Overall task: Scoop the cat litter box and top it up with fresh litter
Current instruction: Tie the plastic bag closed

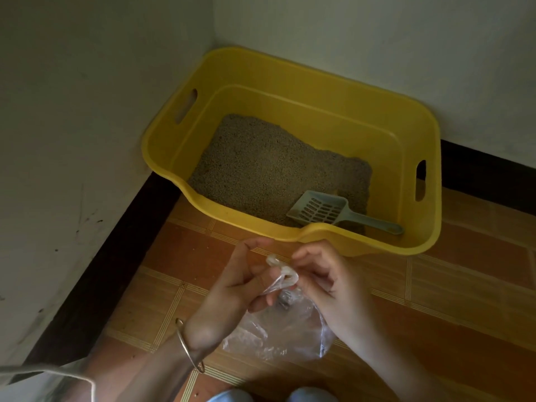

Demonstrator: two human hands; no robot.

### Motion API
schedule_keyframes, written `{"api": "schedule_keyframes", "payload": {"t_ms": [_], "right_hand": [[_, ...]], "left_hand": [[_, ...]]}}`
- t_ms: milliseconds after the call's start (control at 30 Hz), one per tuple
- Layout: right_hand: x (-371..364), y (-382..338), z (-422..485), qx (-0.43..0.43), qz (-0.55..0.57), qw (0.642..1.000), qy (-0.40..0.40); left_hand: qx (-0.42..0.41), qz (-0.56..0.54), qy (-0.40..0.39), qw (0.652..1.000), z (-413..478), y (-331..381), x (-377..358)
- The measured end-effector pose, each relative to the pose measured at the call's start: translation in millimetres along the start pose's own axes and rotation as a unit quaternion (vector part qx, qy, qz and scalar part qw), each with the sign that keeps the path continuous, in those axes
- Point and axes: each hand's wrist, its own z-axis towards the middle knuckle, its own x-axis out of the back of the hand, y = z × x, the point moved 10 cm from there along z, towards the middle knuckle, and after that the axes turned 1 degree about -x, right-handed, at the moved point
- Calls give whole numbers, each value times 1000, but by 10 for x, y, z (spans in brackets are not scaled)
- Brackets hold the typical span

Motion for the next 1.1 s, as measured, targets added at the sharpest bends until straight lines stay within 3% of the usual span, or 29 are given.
{"api": "schedule_keyframes", "payload": {"t_ms": [567, 700, 833, 967, 1100], "right_hand": [[-20, -248, 36, 176, -102, 978, -40], [-49, -107, 54, 104, 7, 992, -76], [-42, 23, 63, 15, 126, 989, -72], [-65, 124, 42, -69, 193, 975, -80], [-107, 251, 23, -152, 167, 969, -99]], "left_hand": [[47, -23, -11, 999, 33, -45, -36], [49, -63, -1, 997, 32, -65, 1], [-8, -87, -11, 996, 5, 12, 39], [-64, -38, -23, 997, -47, 141, 0], [-127, 56, -45, 989, -64, 211, 23]]}}
